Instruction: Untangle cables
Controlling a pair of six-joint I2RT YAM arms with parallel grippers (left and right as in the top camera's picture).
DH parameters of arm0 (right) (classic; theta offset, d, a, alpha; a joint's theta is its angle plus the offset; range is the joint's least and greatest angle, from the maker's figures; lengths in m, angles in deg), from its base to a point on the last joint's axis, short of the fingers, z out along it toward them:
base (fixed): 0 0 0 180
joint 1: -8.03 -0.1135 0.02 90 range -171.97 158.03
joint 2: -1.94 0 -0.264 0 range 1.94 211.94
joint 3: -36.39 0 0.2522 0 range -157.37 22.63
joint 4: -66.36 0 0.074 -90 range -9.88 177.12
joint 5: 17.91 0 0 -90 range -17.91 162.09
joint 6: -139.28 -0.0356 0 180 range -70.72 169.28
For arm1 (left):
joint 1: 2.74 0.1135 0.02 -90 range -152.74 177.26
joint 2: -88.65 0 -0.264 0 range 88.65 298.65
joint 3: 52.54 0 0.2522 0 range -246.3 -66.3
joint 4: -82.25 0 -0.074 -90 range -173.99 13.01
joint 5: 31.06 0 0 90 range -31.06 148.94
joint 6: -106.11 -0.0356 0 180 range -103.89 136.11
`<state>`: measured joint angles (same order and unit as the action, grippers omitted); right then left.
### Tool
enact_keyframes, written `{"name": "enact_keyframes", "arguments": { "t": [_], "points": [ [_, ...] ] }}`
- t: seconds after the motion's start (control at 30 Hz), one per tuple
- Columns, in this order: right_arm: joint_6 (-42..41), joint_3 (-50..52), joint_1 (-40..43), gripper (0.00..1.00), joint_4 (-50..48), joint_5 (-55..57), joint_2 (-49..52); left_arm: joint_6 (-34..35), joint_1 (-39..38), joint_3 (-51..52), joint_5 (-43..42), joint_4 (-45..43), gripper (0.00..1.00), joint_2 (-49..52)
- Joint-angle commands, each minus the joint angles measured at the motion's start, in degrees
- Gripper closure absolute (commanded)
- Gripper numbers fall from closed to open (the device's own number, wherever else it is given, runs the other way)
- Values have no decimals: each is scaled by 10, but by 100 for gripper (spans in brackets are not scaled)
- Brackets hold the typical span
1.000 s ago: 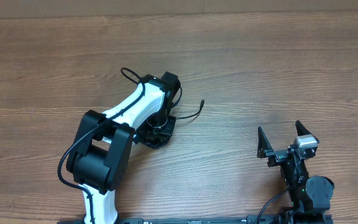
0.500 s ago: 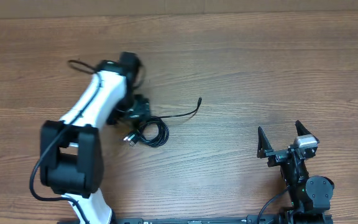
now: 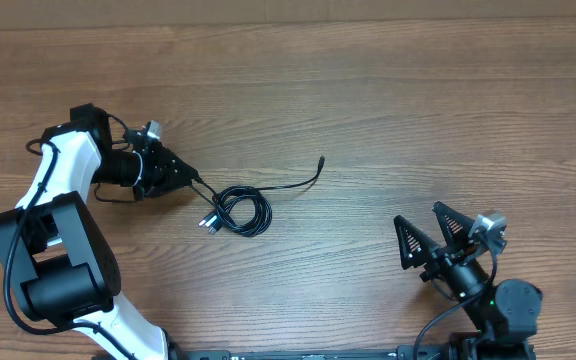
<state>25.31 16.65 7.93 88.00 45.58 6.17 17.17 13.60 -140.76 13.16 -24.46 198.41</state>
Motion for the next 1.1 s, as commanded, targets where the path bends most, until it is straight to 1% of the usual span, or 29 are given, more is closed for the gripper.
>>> {"name": "enact_keyframes", "arguments": {
  "t": [0.0, 0.03, 0.07, 0.13, 0.17, 0.2, 0.23, 0.3, 0.37, 0.4, 0.43, 0.47, 0.5, 0.53, 0.57, 0.6, 0.63, 0.67, 0.7, 0.77, 0.8, 0.83, 0.87, 0.9, 0.93, 0.97, 1.0, 1.03, 1.07],
  "points": [
    [-8, -141, -2, 0, 73, -13, 94, -6, -21, 20, 11, 9, 96, -10],
    [11, -180, -2, 0, 103, -18, 131, -6, -30, 24, 24, 9, 96, -10],
    [49, -258, -2, 0, 169, -22, 208, 2, -42, 29, 56, 8, 96, -10],
    [73, -355, -2, 0, 251, -21, 303, 42, -58, 31, 133, 2, 96, -10],
    [78, -424, -2, 0, 306, -21, 371, 82, -71, 30, 181, -12, 96, -10],
    [75, -473, -2, 0, 335, -24, 423, 81, -75, 24, 171, -13, 96, -13],
    [73, -499, -2, 0, 339, -33, 455, 80, -75, 17, 160, -12, 96, -18],
    [73, -534, -2, 0, 351, -100, 524, 82, -75, -5, 150, -13, 94, -45],
    [73, -535, -2, 0, 343, -150, 574, 82, -75, -30, 151, -11, 81, -79],
    [73, -535, -2, 0, 345, -169, 596, 82, -77, -33, 150, -6, 51, -94],
    [80, -535, -2, 0, 347, -194, 624, 82, -80, -33, 151, 11, 13, -103],
    [87, -535, -2, 2, 347, -204, 639, 82, -83, -33, 160, 38, 1, -104],
    [93, -535, -4, 10, 349, -207, 656, 82, -88, -31, 188, 68, 0, -102],
    [93, -535, -10, 16, 349, -207, 670, 85, -97, -21, 230, 89, 0, -100],
    [93, -535, -14, 19, 349, -207, 676, 95, -103, -10, 245, 90, 1, -100],
    [93, -534, -28, 23, 348, -207, 690, 111, -117, 13, 250, 85, 9, -100],
    [93, -533, -43, 25, 347, -198, 701, 113, -125, 26, 250, 79, 18, -100],
    [92, -533, -66, 24, 347, -179, 714, 122, -151, 65, 250, 47, 42, -100],
    [91, -533, -88, 21, 346, -166, 728, 133, -170, 92, 251, 10, 48, -100],
    [90, -533, -120, 19, 342, -159, 750, 153, -192, 127, 264, -54, 48, -100],
    [90, -533, -139, 19, 334, -159, 764, 190, -203, 151, 286, -101, 48, -100],
    [89, -533, -153, 18, 327, -159, 777, 203, -207, 162, 288, -123, 47, -100],
    [72, -533, -175, 16, 316, -151, 798, 218, -214, 189, 288, -173, 51, -100],
    [63, -533, -187, 16, 307, -149, 810, 219, -215, 199, 289, -196, 59, -100],
    [60, -532, -199, 16, 296, -149, 823, 218, -215, 200, 296, -212, 82, -100],
    [60, -532, -217, 16, 274, -149, 837, 217, -215, 197, 297, -235, 93, -100],
    [53, -532, -228, 17, 258, -144, 845, 214, -215, 190, 297, -261, 96, -100],
    [35, -532, -234, 18, 252, -128, 850, 206, -215, 189, 297, -277, 96, -100],
    [-20, -532, -244, 21, 250, -66, 856, 195, -215, 188, 297, -314, 96, -100]
  ]
}}
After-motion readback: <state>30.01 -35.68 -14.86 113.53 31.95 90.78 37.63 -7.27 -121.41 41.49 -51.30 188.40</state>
